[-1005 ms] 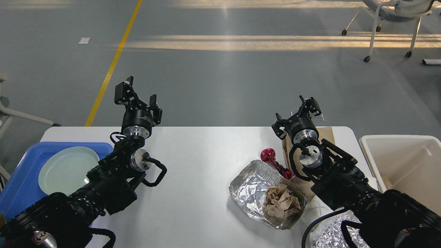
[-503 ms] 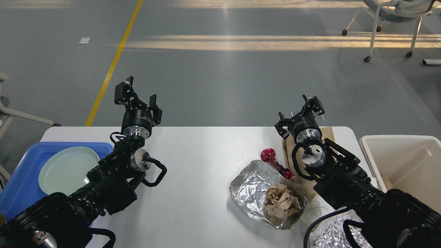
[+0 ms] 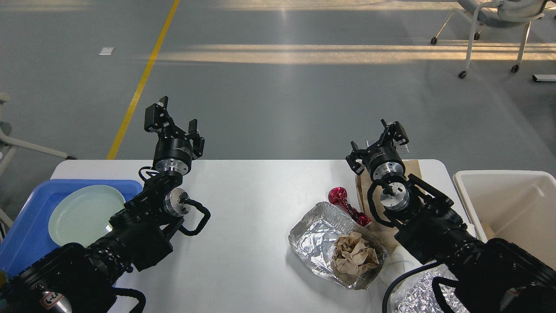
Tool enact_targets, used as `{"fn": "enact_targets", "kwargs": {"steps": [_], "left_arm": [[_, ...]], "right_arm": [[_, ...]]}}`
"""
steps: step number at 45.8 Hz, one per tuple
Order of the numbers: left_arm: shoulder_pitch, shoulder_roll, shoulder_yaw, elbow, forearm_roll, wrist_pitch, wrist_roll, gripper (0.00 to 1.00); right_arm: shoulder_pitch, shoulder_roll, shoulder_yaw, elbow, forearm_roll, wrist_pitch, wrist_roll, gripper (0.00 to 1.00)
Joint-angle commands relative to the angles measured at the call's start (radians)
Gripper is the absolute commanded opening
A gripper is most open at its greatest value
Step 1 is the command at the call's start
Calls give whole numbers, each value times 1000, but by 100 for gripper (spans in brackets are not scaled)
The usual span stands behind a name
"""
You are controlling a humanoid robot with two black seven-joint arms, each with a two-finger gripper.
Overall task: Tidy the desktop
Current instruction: 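Shift the right gripper toward the brown paper bag behind the foil tray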
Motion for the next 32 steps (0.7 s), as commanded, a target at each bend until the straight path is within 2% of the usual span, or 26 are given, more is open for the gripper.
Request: {"fn": "enact_targets", "kwargs": {"steps": [1, 32], "left_arm": [[-2, 0, 0, 0, 0, 0, 0, 99], [0, 0, 0, 0, 0, 0, 0, 99]], "right_arm": [[9, 2, 2, 2, 0, 2, 0, 100], [28, -52, -41, 2, -1, 11, 2, 100]]}}
